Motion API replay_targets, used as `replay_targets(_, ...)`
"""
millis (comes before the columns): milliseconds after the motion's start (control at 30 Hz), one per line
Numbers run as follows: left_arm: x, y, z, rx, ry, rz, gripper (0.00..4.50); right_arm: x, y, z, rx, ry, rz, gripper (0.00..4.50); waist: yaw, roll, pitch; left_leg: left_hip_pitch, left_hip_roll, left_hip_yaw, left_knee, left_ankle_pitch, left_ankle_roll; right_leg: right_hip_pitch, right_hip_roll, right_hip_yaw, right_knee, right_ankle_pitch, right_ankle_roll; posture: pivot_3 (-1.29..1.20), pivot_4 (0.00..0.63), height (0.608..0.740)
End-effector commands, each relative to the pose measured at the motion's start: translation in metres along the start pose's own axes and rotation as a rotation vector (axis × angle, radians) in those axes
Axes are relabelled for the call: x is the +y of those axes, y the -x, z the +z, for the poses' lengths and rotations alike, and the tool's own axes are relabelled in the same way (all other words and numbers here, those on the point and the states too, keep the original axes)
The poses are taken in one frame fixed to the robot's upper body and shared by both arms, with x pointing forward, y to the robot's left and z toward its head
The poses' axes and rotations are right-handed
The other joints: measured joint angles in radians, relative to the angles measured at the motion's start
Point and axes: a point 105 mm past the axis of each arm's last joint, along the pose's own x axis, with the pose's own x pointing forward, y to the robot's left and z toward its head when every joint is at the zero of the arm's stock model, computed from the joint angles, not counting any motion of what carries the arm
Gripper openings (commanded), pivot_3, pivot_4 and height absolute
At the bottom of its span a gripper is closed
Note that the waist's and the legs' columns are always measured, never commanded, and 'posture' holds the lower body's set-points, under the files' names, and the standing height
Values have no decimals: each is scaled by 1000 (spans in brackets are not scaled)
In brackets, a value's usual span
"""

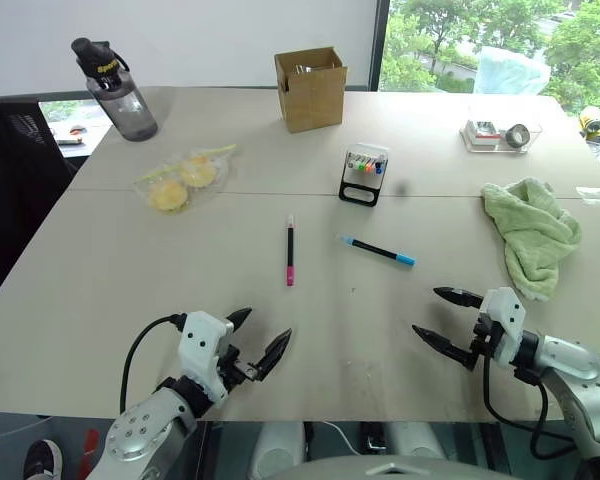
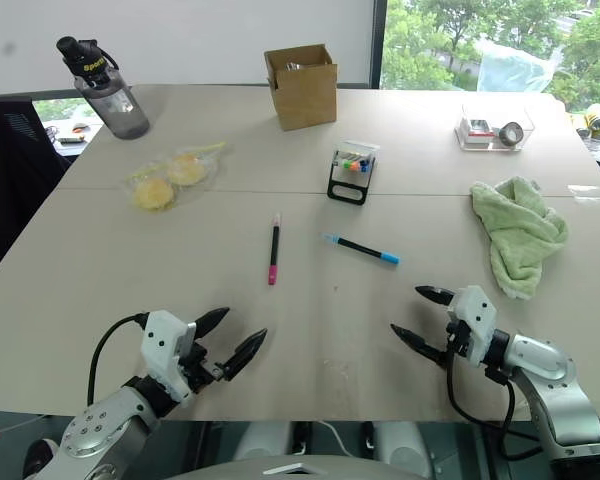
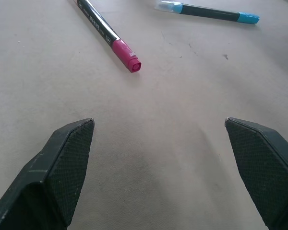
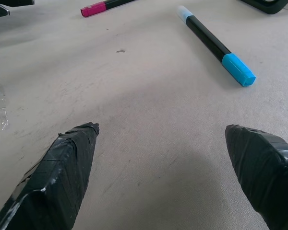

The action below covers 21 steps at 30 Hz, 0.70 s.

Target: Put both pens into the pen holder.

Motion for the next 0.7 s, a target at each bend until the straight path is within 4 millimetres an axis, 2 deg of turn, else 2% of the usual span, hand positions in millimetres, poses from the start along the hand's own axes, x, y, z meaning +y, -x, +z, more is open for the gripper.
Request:
replay_targets(33,-2,-3,8,-40,-23,-27,4477,2,2,15,-40,25,-11,4500,0,0,0,0,0,0,0,0,0,0,0,0,0,0,0,0,150,736)
replay_targets(267,4,-8,10,-57,-42,-41,4477,6,5,19,-39,20,-30,4500,9,1,0,0,0,0,0,0,0,0,0,0,0,0,0,0,150,736)
replay_targets(700,6,-8,14,-84,-36,-24,4477,4,4,14,-31,16,-24,4500,13,1,0,0,0,0,0,0,0,0,0,0,0,0,0,0,150,736)
